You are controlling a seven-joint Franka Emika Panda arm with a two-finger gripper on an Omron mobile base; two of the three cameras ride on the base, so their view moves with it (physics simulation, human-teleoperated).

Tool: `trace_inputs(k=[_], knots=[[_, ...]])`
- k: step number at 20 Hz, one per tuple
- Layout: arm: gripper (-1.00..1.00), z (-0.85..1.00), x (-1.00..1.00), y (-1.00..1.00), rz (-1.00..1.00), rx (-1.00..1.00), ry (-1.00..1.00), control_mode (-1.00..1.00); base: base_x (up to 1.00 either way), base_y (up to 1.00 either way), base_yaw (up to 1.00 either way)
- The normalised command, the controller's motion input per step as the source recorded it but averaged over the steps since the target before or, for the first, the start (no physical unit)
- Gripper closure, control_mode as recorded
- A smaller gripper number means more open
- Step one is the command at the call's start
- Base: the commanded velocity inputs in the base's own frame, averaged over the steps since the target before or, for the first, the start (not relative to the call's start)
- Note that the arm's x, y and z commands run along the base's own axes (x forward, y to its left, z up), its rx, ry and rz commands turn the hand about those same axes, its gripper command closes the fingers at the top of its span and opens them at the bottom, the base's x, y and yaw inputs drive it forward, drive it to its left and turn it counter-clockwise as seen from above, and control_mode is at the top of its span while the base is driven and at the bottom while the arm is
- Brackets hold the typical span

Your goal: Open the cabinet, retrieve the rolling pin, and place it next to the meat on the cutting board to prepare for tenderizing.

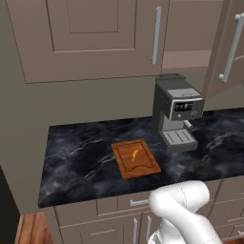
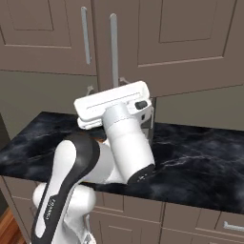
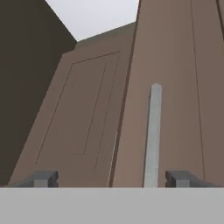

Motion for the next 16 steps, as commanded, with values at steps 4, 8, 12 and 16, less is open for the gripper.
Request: trace_inputs(k=[4,8,12,16], knots=[[-1.0,0.03,-0.65,0.48,-0.05,-0.09,-0.12,-1.0,0.0,0.0,0.0],[-1.0,0.0,-0.43,0.61,-0.08,-0.1,-0.05,-1.0,0.0,0.0,0.0],[-1.0,0.0,-0.2,0.69,-0.13,-0.12,0.0,-1.0,0.0,0.0,0.0],[-1.0,0.0,-0.03,0.76,-0.15,-0.14,0.0,-1.0,0.0,0.0,0.0]])
